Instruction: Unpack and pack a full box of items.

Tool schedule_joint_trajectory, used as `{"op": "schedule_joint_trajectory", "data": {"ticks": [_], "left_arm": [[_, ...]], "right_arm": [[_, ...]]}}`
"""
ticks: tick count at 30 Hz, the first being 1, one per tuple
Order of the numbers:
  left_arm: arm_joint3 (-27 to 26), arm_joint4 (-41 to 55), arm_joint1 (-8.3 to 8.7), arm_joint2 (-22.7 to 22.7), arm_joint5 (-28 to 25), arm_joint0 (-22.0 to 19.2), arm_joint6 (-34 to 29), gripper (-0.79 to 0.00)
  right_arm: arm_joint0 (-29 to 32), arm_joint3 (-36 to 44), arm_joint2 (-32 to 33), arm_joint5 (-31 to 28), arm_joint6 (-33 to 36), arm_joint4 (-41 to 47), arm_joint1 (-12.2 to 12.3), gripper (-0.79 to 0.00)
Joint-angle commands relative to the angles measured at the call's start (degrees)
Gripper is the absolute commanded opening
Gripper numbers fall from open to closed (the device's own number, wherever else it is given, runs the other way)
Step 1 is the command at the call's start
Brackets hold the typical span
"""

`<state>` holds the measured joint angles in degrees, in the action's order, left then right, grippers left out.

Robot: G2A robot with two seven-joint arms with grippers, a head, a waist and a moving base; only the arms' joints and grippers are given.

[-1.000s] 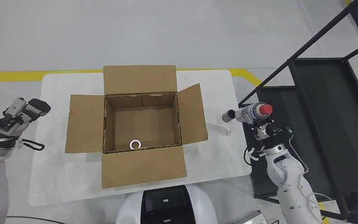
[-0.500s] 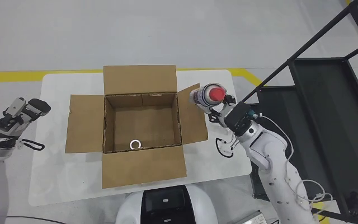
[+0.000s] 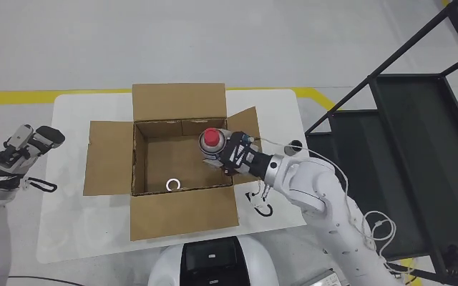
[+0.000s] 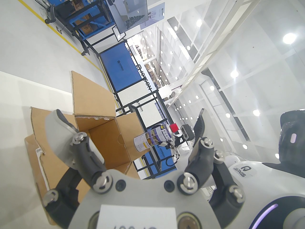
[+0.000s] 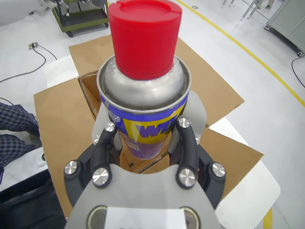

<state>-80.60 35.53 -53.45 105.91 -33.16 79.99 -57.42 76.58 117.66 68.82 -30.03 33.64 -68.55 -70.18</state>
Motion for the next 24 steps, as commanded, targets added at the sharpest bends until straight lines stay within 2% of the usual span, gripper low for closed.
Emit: {"op": "schedule_joint_trajectory", "data": {"ticks": [1, 4, 22, 24], "left_arm": [[0.0, 0.0, 0.0, 0.0, 0.0, 0.0, 0.0, 0.0], [0.0, 0.0, 0.0, 0.0, 0.0, 0.0, 0.0, 0.0], [0.0, 0.0, 0.0, 0.0, 0.0, 0.0, 0.0, 0.0], [0.0, 0.0, 0.0, 0.0, 0.0, 0.0, 0.0, 0.0]], "right_arm": [[-1.8, -1.2, -1.8, 1.2, 1.1, -2.9, -0.2, -0.785], [-3.4, -3.0, -3.3, 2.5, 1.2, -5.1, -0.4, -0.785], [-3.4, -3.0, -3.3, 2.5, 1.2, -5.1, -0.4, -0.785], [-4.2, -3.6, -4.4, 2.1, 4.4, -8.4, -0.3, -0.785]]}}
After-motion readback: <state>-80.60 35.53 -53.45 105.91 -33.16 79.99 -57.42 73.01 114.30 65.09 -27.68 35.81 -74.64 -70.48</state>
